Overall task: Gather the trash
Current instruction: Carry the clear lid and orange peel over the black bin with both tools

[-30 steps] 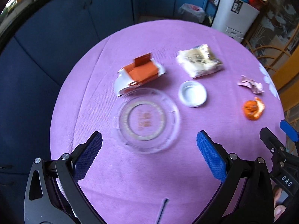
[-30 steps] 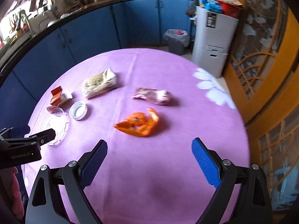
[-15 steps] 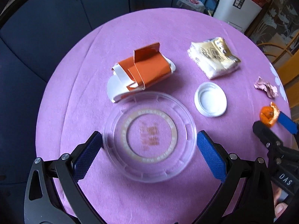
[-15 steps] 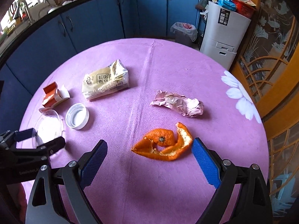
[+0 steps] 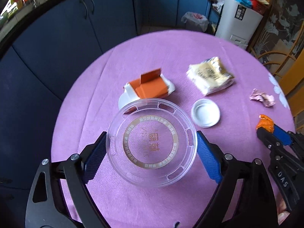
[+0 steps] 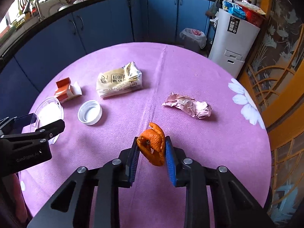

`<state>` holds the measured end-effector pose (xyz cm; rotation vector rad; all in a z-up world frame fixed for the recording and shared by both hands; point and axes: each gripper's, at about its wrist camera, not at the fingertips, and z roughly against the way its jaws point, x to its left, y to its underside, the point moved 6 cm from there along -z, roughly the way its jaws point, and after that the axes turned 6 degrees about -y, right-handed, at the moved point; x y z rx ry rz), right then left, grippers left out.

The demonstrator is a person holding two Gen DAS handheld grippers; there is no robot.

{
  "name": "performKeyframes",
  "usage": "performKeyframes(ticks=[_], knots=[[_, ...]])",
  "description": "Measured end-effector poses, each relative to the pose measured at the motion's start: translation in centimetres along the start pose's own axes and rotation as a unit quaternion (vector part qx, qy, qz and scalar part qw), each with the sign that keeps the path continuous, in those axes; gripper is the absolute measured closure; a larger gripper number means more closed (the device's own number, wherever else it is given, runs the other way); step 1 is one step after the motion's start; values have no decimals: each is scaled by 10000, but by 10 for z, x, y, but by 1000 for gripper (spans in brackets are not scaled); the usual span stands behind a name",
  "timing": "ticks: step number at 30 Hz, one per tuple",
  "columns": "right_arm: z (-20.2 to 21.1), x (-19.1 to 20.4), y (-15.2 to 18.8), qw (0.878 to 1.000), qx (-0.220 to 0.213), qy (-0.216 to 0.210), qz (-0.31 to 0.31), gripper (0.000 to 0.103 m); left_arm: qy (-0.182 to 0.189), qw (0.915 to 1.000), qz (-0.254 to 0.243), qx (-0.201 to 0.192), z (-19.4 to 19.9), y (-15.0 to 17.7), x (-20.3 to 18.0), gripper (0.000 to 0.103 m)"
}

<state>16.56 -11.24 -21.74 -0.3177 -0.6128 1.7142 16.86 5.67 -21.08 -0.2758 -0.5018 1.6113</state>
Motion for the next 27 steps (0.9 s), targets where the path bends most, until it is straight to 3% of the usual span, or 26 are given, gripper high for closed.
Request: performKeyframes(ticks=[17,27], knots=[[71,-34,22,9975,-588,214,-314,77,204,9961,-590,-623,62,5,-68,15],[106,-83,47,9924,-826,512,-750,77,357,9900,-1117,-785,93,17,-124,15]])
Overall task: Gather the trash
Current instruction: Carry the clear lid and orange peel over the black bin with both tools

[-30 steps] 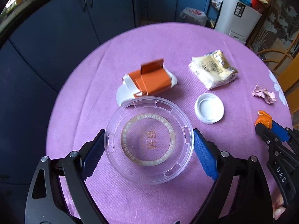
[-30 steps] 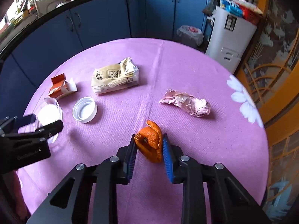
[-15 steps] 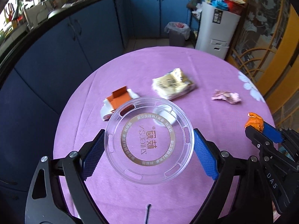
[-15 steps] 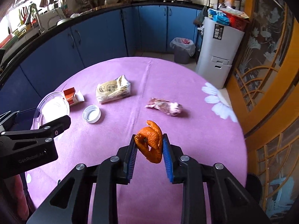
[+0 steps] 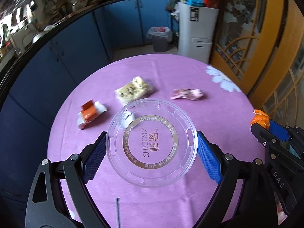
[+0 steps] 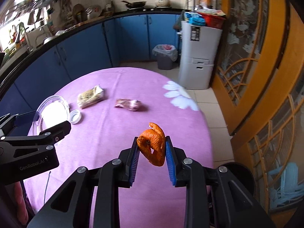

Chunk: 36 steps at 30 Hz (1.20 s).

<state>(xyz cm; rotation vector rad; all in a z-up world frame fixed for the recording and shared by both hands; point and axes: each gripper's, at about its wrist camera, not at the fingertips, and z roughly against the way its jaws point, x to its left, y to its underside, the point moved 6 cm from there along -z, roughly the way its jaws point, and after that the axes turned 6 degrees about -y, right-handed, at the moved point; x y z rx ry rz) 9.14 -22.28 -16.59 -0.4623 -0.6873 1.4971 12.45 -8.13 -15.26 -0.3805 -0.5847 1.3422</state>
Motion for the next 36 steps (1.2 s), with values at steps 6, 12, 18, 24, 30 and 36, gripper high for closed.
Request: performKeyframes(ticks=[6,12,18,24,30,36], knots=[[14,-41,12,9992,-72,188,-342,77,154,9989,-419,-135,12,-7,-50,14],[27,-83,27,9968,-119,357,-705,77,323,9956,-851,-207,20,-10,-102,14],[36,-121,44,9935,-107,512,-1016,77,466,9905,-1266,-256,24,-9,-155,14],[42,-153,61,9898,-76,639,-1272,77,607,9850,-1595,-251,26,-7,-201,14],[43,-179,72,9861,-67,707,-1503,77,649,9809,-1818,-253,22,-7,-234,14],[43,-202,81,9823,-60,776,-1703,77,659,9769,-2012,-286,21,-7,-263,14]])
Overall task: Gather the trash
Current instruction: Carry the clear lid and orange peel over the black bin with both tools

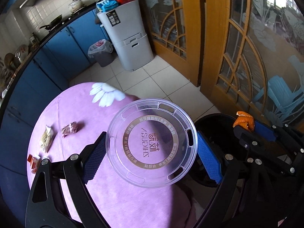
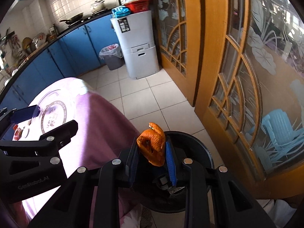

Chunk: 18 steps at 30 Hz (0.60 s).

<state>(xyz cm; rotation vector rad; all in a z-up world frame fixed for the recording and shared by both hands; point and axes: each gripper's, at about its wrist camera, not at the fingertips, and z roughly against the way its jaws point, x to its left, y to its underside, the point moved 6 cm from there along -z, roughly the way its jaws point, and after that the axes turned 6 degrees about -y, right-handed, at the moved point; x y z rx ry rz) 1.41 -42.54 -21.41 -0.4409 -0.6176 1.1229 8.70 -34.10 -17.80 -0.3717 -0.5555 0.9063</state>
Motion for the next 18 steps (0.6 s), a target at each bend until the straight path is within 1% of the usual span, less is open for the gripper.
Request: performKeyframes(ticks=[6,18], knots=[[-3,-22,1,9998,18,69,-187,77,8,9999,-115,37,-7,-5,-15,14],[-7,-50,11,9989,93,122,-447,77,41,9995,-312,76,-13,-12,-44,14]])
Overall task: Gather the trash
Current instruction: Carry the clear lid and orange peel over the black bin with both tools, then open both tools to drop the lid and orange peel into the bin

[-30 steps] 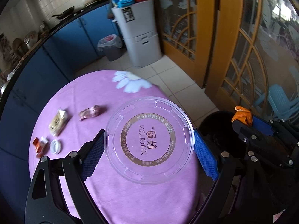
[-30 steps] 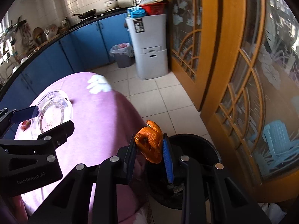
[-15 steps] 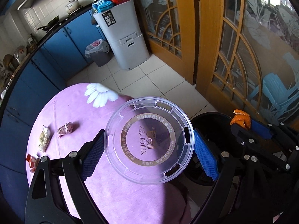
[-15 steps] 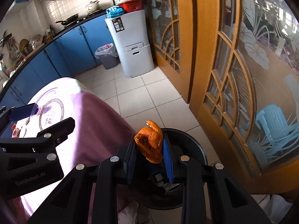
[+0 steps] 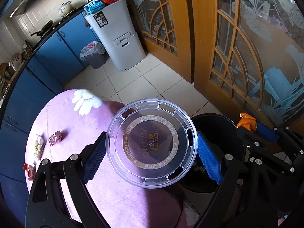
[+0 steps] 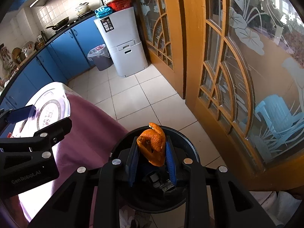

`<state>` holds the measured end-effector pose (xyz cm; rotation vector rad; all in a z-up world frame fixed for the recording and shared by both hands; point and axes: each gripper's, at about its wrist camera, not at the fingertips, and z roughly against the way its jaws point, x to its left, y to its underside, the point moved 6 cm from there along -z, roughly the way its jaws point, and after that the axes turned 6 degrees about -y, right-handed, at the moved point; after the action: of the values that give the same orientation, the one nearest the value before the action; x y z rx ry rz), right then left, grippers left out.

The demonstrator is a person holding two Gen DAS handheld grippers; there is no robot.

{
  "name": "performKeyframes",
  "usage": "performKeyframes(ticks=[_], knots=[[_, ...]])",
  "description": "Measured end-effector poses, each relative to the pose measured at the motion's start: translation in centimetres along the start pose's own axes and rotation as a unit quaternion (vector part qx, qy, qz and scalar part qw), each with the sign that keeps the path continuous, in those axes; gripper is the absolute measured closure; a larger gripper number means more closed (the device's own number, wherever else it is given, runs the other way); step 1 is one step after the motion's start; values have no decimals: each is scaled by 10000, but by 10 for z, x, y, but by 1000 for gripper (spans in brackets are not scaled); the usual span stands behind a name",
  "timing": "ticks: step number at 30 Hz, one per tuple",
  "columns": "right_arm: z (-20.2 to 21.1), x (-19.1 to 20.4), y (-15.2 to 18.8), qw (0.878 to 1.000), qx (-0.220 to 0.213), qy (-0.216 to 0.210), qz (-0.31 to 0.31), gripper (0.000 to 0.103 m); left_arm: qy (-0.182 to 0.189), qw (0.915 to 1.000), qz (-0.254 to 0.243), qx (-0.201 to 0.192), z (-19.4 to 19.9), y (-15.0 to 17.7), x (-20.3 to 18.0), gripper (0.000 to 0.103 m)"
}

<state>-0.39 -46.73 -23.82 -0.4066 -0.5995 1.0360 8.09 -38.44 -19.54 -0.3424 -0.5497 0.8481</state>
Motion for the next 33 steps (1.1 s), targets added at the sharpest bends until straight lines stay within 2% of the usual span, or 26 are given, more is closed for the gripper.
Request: performKeyframes(ticks=[6,15,18,25,33], knots=[[-3,-8,2,10000,35,11,-76,76,-55,9999,-132,21,-3,-1,-10,14],[-6,-15,3,9999,63,27,-157,76,-3,9993,-190,322,-15,2,-17,12],[-7,-17,3,9998,66,46,-184,76,52,9990,-165,409,-18,3,-17,5],[-13,-15,5,9997,135,34,-179,75,28,9984,-160,543,-25,8,-13,3],[-20,-8,5,9997,224,19,-130,75,-204,9983,-13,552,-29,8,6,3]])
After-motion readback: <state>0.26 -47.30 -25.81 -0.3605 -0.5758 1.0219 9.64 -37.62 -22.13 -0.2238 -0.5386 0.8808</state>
